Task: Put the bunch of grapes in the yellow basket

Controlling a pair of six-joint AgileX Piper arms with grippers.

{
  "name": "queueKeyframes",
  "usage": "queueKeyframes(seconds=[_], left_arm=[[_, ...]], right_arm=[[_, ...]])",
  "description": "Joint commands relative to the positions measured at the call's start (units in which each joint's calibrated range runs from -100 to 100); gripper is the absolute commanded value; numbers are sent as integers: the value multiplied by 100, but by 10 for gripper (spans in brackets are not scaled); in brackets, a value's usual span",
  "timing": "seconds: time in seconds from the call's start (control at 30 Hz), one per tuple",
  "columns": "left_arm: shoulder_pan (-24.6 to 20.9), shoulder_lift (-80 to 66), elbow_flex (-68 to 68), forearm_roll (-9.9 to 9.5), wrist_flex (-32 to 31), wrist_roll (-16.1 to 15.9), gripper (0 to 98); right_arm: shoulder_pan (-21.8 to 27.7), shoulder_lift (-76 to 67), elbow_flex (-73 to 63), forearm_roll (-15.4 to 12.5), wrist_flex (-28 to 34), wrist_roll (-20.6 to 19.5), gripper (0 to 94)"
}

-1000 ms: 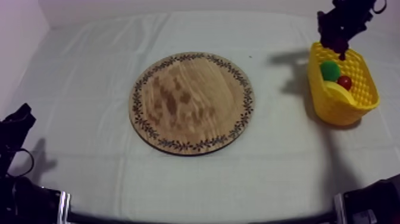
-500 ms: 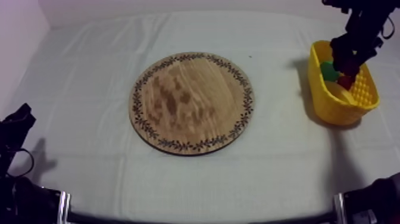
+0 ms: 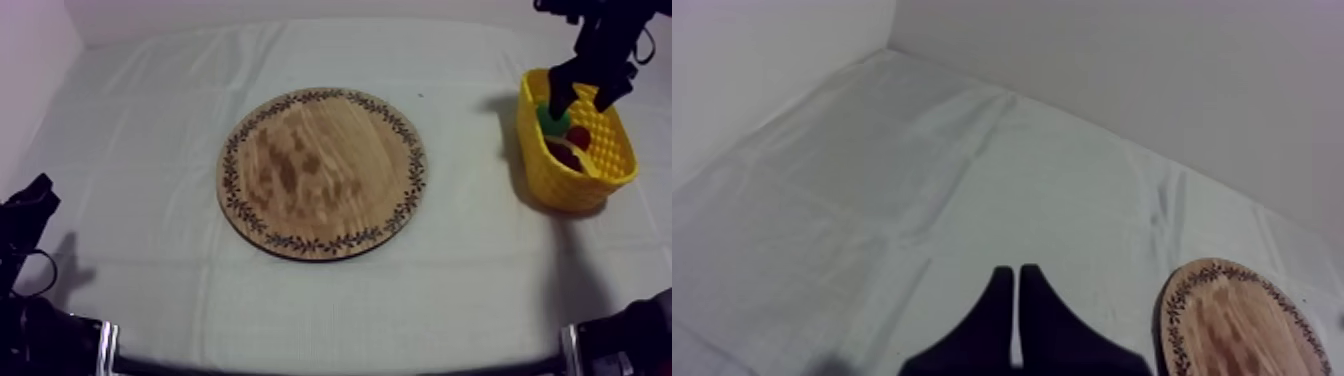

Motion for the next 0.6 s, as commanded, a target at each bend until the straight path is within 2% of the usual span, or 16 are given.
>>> queueKeyframes(seconds=[0.0,0.23,0.57], left_arm=[[-1,3,4,1,3,-1,0],[-1,3,4,1,3,-1,0],[-1,3,4,1,3,-1,0]], right_arm=[[11,-180,-67,-68,72,106,641],[-38,-934,126,-164,-107,278,451],[-323,-2377,1509,-164,-1383,196,120]])
